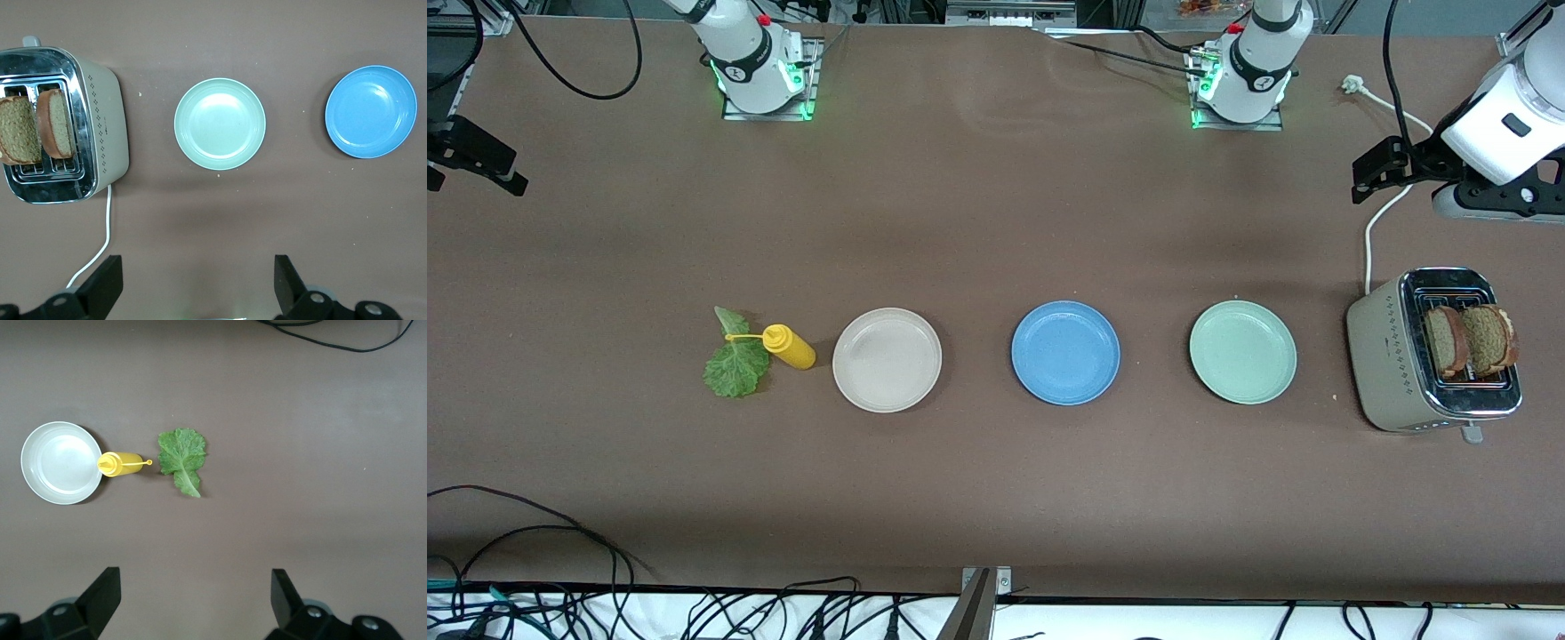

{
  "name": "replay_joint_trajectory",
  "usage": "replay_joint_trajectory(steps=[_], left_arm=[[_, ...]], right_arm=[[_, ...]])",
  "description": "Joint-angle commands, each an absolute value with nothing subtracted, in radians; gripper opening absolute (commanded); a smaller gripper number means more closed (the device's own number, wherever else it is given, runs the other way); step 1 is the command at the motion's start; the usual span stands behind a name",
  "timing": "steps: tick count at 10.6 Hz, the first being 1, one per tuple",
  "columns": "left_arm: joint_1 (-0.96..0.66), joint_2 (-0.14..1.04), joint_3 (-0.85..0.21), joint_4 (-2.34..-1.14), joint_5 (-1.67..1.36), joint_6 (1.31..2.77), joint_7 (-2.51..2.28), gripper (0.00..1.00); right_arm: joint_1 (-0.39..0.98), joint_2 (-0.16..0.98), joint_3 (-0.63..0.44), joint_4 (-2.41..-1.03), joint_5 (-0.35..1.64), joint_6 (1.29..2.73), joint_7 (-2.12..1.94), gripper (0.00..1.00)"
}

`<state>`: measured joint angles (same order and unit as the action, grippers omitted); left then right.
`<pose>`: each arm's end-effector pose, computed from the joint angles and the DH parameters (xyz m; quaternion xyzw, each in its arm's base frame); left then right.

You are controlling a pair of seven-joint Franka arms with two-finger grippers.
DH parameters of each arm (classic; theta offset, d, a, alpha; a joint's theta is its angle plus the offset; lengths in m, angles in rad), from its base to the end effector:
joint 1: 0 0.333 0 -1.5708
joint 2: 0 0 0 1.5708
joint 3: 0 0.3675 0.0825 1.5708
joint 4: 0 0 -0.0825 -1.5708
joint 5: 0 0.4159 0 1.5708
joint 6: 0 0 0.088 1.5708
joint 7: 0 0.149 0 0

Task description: Make sandwich in blue plate with both arms

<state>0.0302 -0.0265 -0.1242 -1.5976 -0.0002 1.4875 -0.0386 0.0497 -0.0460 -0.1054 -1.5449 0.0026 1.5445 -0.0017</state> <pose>0.5614 -0.0539 0.6290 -0.9987 0.0276 0.0417 0.0043 0.5683 -0.0329 0.6711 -0.9994 0.0269 -0.0228 0.0031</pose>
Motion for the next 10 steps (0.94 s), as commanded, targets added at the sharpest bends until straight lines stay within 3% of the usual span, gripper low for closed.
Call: replay_joint_trajectory(steps=[1,10], left_arm=[[0.035,-0.029,-0.13,-1.586,0.017,1.479,-0.017,1.0],[0.06,-0.029,-0.127,-1.588,0.012,1.473,-0.005,1.0]], right_arm=[[0.048,-0.034,-0.104,-1.516,0.023,1.529,0.008,1.0],[0.048,-0.035,-0.104,-1.517,0.023,1.529,0.011,1.0]])
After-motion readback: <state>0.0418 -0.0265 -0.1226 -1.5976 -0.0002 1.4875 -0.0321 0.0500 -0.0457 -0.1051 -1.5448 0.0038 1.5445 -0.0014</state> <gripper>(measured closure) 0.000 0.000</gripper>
